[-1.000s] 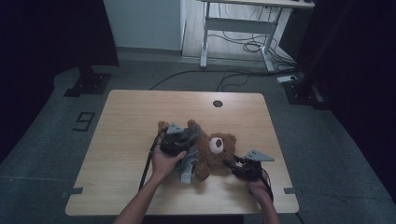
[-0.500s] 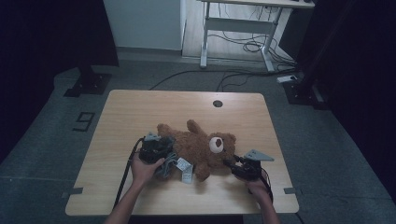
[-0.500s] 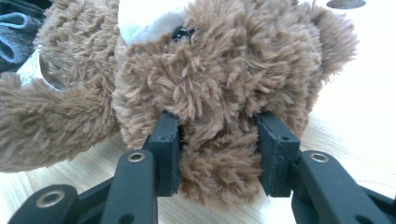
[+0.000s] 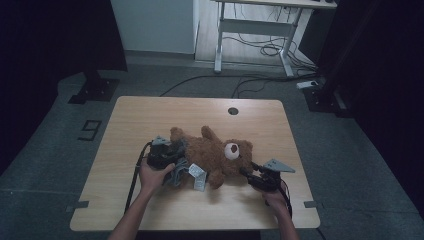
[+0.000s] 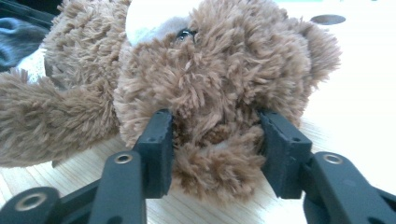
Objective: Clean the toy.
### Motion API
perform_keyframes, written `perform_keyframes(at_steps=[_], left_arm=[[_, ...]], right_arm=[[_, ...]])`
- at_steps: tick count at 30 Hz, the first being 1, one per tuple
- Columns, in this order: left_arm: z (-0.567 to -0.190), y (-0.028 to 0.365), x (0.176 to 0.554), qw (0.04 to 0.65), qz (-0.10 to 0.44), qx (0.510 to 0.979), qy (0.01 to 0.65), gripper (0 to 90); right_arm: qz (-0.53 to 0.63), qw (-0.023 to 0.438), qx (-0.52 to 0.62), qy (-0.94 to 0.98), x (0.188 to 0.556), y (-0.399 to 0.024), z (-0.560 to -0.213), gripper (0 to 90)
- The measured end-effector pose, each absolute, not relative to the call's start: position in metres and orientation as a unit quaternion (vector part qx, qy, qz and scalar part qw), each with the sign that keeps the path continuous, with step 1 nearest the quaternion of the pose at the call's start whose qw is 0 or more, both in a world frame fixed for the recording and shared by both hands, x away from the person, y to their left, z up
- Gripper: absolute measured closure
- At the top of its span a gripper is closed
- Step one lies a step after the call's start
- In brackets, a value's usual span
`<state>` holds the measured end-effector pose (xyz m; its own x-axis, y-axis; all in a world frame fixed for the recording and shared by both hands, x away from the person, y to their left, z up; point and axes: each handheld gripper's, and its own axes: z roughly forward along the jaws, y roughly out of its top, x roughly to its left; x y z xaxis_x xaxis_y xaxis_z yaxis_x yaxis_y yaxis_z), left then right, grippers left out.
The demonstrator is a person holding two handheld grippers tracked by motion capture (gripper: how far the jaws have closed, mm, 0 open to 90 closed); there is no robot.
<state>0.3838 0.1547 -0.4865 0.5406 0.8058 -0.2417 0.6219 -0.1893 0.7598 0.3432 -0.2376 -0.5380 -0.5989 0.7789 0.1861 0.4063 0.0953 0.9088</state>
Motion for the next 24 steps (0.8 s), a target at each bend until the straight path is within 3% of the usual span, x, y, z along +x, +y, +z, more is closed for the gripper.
perform_keyframes(at_steps=[7, 24], left_arm=[[-0.475, 0.181, 0.36, 0.444, 0.136, 0.752, 0.468, 77.2], [-0.487, 0.248, 0.315, 0.42, 0.182, 0.734, 0.501, 77.8]], right_arm=[[0.544, 0.194, 0.413, 0.704, 0.336, -0.244, -0.534, 44.7], [0.551, 0.167, 0.404, 0.711, 0.33, -0.252, -0.536, 43.0]])
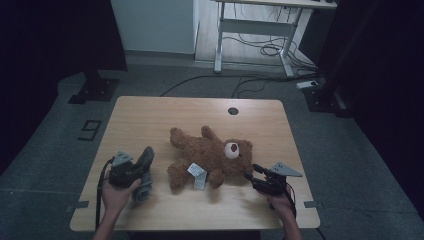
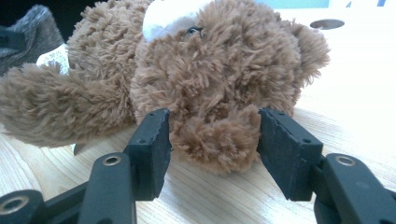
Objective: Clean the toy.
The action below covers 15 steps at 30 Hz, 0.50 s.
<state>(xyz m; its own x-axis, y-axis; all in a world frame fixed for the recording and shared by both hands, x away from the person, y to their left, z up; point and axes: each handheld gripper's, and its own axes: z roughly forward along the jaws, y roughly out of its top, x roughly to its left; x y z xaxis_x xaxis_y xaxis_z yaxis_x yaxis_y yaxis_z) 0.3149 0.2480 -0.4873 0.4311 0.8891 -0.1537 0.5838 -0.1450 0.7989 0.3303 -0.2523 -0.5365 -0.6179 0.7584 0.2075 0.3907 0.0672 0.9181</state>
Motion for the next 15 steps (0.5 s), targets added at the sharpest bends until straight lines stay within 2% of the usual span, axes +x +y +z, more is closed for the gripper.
perform_keyframes(at_steps=[9, 15], left_arm=[[-0.502, 0.295, 0.298, 0.382, 0.199, 0.723, 0.54, 77.5], [-0.52, 0.304, 0.3, 0.353, 0.192, 0.729, 0.555, 77.3]], right_arm=[[0.543, 0.159, 0.405, 0.718, 0.331, -0.253, -0.54, 41.8], [0.537, 0.156, 0.408, 0.722, 0.332, -0.252, -0.542, 40.5]])
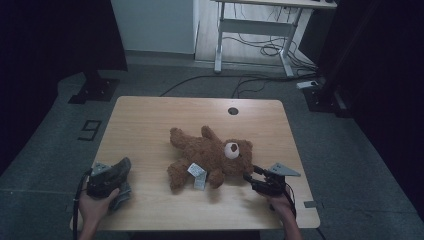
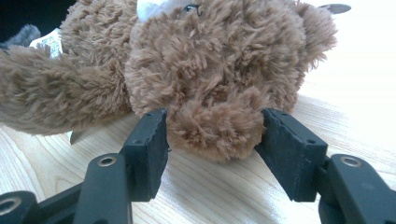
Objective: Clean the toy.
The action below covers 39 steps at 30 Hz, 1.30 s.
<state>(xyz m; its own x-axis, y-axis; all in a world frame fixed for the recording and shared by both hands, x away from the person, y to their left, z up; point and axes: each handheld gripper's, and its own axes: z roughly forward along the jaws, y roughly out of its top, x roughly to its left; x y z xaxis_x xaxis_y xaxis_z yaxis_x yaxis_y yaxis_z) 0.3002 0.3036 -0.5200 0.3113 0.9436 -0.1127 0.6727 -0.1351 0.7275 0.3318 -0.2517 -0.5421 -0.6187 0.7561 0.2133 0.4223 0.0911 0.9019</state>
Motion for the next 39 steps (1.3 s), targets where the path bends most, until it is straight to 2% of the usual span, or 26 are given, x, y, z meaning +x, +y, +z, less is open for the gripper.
perform_keyframes(at_steps=[4, 5, 9, 13, 18, 27, 39], left_arm=[[-0.527, 0.303, 0.305, 0.339, 0.19, 0.731, 0.561, 72.4], [-0.527, 0.303, 0.305, 0.337, 0.197, 0.729, 0.563, 68.9], [-0.52, 0.304, 0.305, 0.337, 0.228, 0.722, 0.561, 45.0], [-0.507, 0.305, 0.299, 0.362, 0.247, 0.713, 0.548, 34.7], [-0.497, 0.3, 0.295, 0.386, 0.242, 0.715, 0.531, 30.4], [-0.481, 0.275, 0.291, 0.41, 0.229, 0.732, 0.493, 29.0], [-0.489, 0.23, 0.291, 0.429, 0.193, 0.759, 0.45, 27.5]], right_arm=[[0.536, 0.155, 0.409, 0.722, 0.332, -0.253, -0.543, 39.9], [0.536, 0.155, 0.409, 0.722, 0.332, -0.253, -0.543, 39.7], [0.541, 0.151, 0.41, 0.719, 0.331, -0.255, -0.542, 38.8], [0.541, 0.15, 0.407, 0.72, 0.331, -0.254, -0.542, 38.3], [0.538, 0.151, 0.403, 0.725, 0.33, -0.251, -0.542, 37.3], [0.537, 0.153, 0.396, 0.729, 0.327, -0.249, -0.539, 36.1], [0.532, 0.155, 0.398, 0.731, 0.321, -0.25, -0.54, 33.9]])
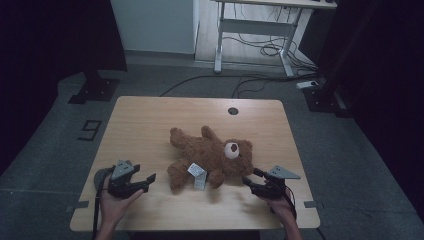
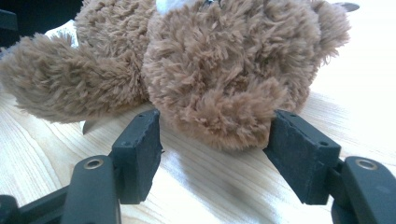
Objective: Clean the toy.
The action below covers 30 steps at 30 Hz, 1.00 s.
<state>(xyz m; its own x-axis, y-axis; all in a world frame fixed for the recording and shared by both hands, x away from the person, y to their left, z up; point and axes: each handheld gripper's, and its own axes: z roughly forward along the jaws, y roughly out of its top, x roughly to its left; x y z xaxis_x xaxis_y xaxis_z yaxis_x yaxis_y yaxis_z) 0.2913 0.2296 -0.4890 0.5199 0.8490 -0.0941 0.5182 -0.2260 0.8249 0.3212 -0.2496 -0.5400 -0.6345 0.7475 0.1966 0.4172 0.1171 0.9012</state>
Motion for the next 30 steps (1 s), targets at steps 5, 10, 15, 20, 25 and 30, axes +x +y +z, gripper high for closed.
perform_keyframes(at_steps=[5, 10, 15, 20, 25, 30], left_arm=[[-0.496, 0.214, 0.292, 0.429, 0.189, 0.766, 0.44, 29.4], [-0.508, 0.199, 0.29, 0.425, 0.183, 0.777, 0.426, 30.4], [-0.517, 0.187, 0.287, 0.422, 0.165, 0.789, 0.414, 31.7], [-0.521, 0.181, 0.286, 0.413, 0.16, 0.799, 0.408, 31.1], [-0.524, 0.178, 0.284, 0.416, 0.147, 0.801, 0.405, 30.9], [-0.525, 0.179, 0.285, 0.419, 0.138, 0.8, 0.407, 30.7]], right_arm=[[0.53, 0.158, 0.404, 0.729, 0.317, -0.253, -0.542, 32.5], [0.524, 0.158, 0.413, 0.728, 0.312, -0.258, -0.546, 31.4], [0.516, 0.162, 0.425, 0.726, 0.304, -0.26, -0.55, 30.4], [0.5, 0.179, 0.424, 0.734, 0.293, -0.26, -0.55, 29.9], [0.497, 0.18, 0.424, 0.736, 0.292, -0.258, -0.55, 29.8], [0.497, 0.178, 0.424, 0.735, 0.293, -0.258, -0.55, 28.7]])
